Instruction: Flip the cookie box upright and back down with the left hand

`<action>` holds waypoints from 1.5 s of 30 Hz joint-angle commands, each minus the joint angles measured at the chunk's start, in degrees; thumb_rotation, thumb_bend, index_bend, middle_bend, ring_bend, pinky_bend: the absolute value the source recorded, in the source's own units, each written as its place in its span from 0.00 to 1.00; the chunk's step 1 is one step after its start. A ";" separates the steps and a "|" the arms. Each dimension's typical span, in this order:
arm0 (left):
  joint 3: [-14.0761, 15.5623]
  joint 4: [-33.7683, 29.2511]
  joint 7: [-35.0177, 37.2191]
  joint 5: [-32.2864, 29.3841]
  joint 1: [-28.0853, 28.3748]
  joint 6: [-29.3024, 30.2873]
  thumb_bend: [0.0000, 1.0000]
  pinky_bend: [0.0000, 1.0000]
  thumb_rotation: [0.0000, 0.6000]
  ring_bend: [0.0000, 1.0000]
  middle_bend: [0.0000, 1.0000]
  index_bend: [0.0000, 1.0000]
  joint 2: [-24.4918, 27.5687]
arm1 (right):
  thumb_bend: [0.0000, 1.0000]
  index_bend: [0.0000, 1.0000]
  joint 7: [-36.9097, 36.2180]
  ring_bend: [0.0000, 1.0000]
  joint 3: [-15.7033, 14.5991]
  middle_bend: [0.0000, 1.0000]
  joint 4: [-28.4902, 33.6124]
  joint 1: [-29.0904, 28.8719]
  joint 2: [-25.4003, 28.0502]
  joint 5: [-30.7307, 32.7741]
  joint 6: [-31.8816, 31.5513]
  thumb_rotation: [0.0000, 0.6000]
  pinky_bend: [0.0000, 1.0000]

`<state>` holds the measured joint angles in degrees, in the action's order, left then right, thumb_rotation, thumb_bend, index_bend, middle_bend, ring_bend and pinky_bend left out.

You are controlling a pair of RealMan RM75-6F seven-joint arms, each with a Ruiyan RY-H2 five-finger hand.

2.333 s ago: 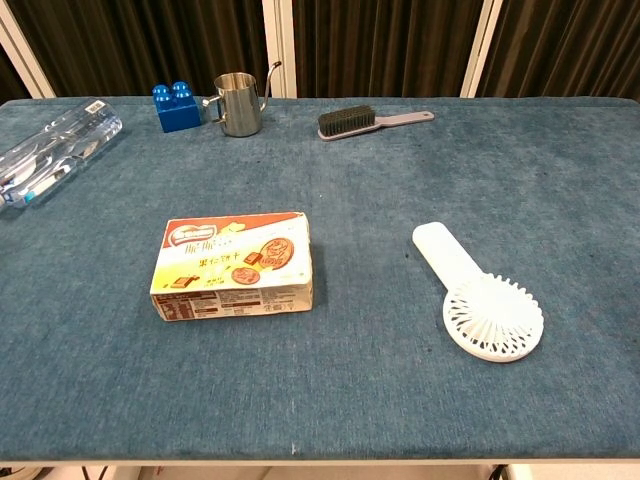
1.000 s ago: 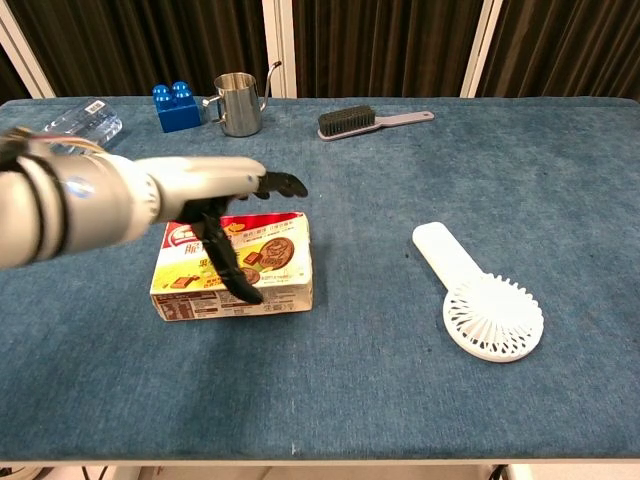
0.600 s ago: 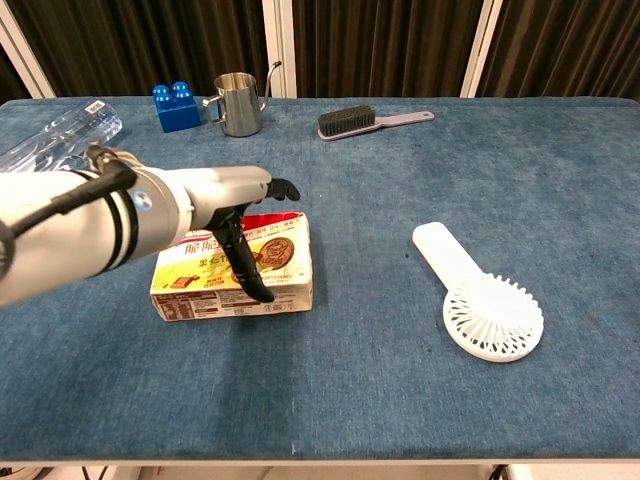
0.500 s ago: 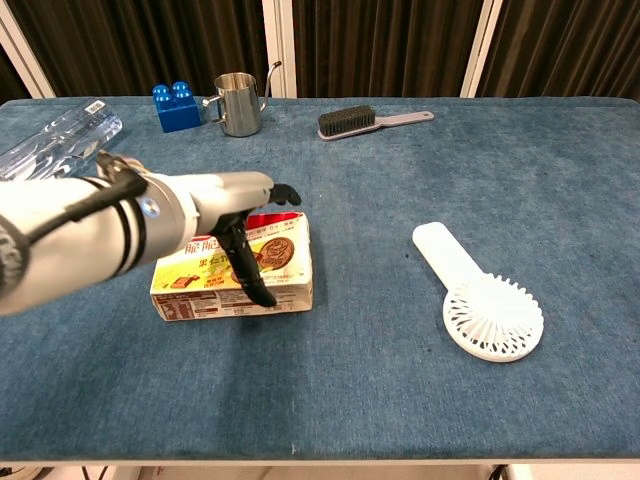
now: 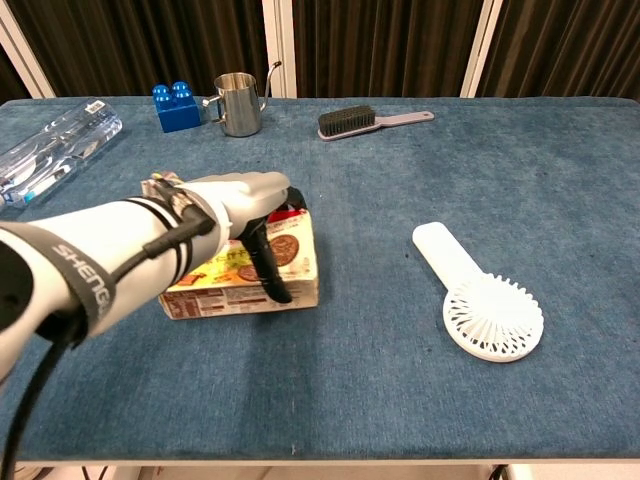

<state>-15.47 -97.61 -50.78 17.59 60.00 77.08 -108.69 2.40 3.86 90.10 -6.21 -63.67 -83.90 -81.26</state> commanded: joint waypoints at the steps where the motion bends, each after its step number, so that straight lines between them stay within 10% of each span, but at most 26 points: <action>1: 0.60 -0.04 0.99 3.05 -0.46 -2.01 0.02 0.14 1.00 0.35 0.39 0.36 0.59 | 0.18 0.00 -0.03 0.00 -0.02 0.00 0.11 0.06 0.05 0.05 -0.04 1.00 0.00; 6: -0.87 -3.02 9.68 9.78 -3.52 -9.02 0.03 0.14 1.00 0.35 0.40 0.36 5.90 | 0.18 0.00 -0.06 0.00 0.04 0.00 0.22 0.40 0.27 0.51 -0.33 1.00 0.00; 15: -5.59 1.40 47.95 37.59 -12.82 -23.67 0.00 0.15 1.00 0.28 0.37 0.33 11.78 | 0.17 0.00 0.39 0.00 -0.05 0.00 1.00 0.57 0.44 0.51 -0.49 1.00 0.00; 27: -3.17 21.62 85.29 59.39 -15.76 -20.64 0.00 0.15 1.00 0.25 0.35 0.27 4.19 | 0.18 0.00 2.14 0.00 0.07 0.00 2.95 0.79 0.95 0.79 -0.90 1.00 0.00; 45: 0.92 40.32 94.40 63.65 -14.94 -18.17 0.00 0.06 1.00 0.25 0.35 0.22 -1.73 | 0.18 0.00 4.48 0.00 0.39 0.00 5.31 1.03 1.27 1.59 -1.30 1.00 0.00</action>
<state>-14.85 -57.55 43.48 80.97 45.09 58.85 -110.59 6.87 4.26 95.40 -5.18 -62.40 -82.31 -82.57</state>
